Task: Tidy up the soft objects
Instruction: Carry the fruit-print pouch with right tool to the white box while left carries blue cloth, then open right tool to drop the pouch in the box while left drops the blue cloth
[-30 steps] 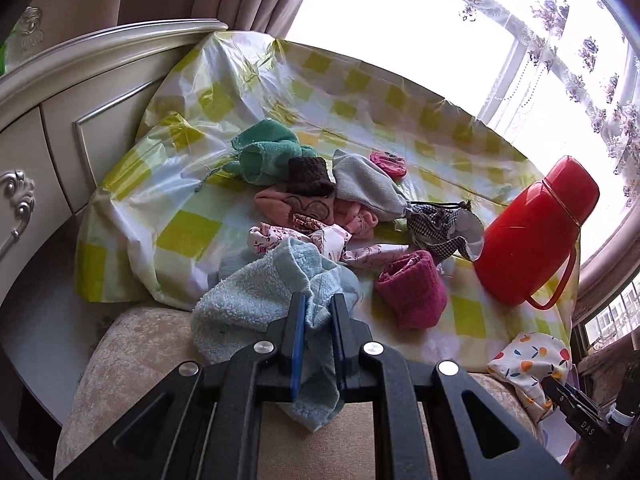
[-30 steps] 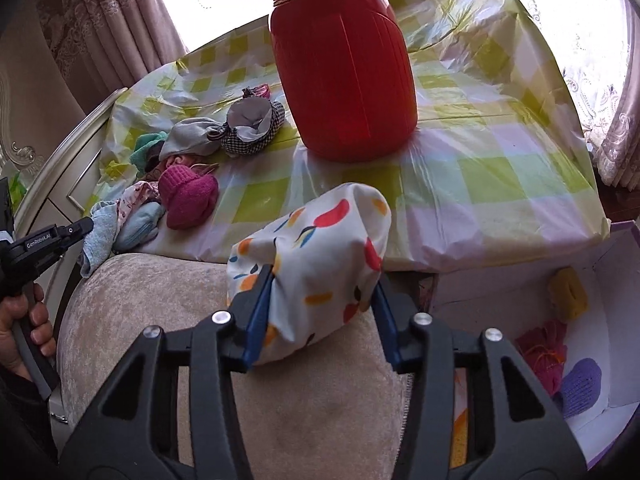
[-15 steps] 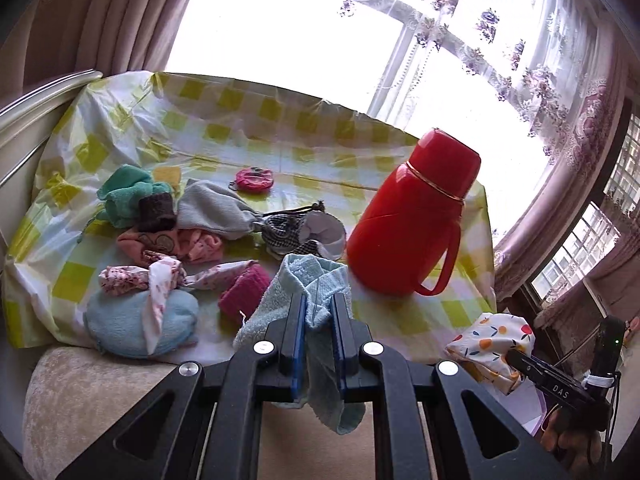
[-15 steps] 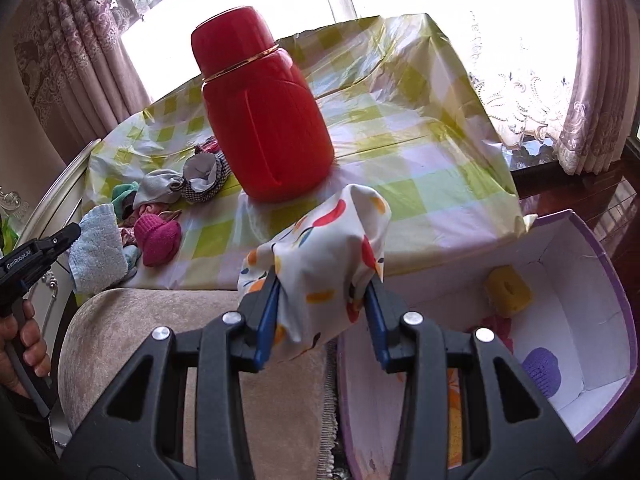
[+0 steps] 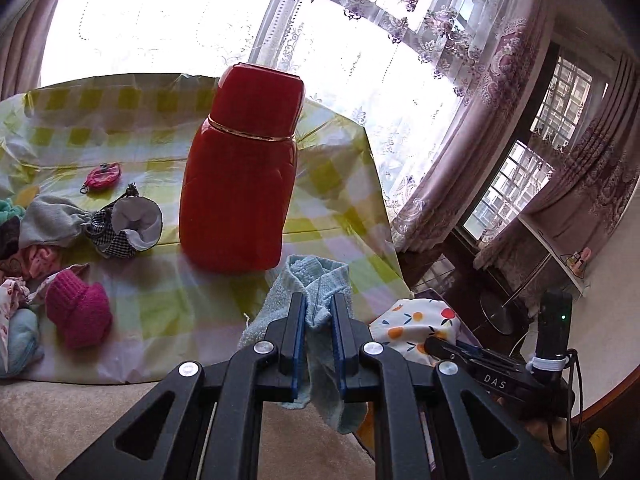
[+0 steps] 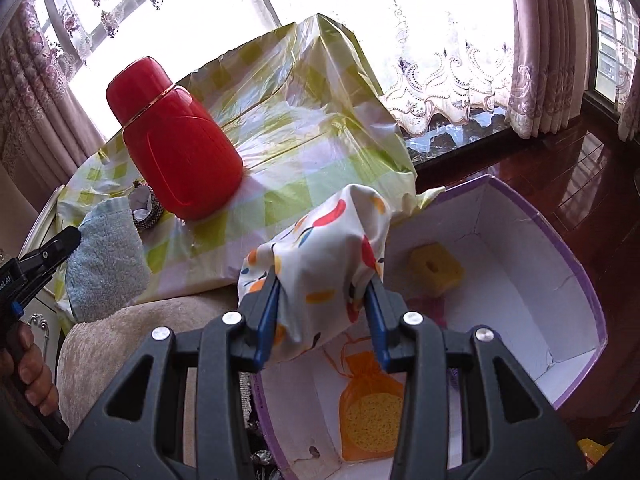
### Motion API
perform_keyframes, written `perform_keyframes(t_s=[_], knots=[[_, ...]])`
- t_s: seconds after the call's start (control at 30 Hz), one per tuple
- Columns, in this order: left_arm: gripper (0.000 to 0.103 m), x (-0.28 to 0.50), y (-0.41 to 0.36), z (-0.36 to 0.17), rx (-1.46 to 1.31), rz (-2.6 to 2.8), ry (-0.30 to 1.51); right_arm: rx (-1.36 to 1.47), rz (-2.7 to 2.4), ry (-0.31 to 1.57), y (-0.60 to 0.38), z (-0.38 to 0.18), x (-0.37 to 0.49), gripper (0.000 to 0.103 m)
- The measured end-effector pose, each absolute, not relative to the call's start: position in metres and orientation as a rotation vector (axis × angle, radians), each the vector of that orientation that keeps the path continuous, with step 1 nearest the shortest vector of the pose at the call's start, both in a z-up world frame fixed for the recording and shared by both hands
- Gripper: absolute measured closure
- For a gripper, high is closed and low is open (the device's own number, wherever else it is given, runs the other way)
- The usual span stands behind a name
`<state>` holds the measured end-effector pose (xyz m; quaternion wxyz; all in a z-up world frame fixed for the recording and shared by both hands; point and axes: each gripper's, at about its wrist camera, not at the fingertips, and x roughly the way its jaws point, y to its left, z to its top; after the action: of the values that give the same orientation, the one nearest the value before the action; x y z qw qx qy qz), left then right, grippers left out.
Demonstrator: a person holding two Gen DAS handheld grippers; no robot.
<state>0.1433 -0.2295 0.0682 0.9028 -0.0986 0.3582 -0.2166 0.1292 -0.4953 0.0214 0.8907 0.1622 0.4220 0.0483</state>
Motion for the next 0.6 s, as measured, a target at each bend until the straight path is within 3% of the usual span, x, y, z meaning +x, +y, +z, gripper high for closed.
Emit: perform_keyframes(t_s=[0.07,0.13,0.33,0.6], knots=[[0.090,0.143,-0.235,0.068,-0.193,-0.454,0.746,0.359,0.171,0.942,-0.487,0.003,0.134,0.050],[0.090,0.144,-0.240,0.066,-0.183,-0.456,0.755,0.337,0.215,1.029,-0.476,-0.019,0.137,0.030],[0.090,0.147,-0.256,0.057,-0.152,-0.480,0.795,0.299,0.164,1.096,-0.481,-0.042,0.130,0.028],[0.090,0.145,-0.280,0.055,-0.154,-0.559,0.811,0.332,0.040,1.042,-0.526,-0.027,0.120,0.021]])
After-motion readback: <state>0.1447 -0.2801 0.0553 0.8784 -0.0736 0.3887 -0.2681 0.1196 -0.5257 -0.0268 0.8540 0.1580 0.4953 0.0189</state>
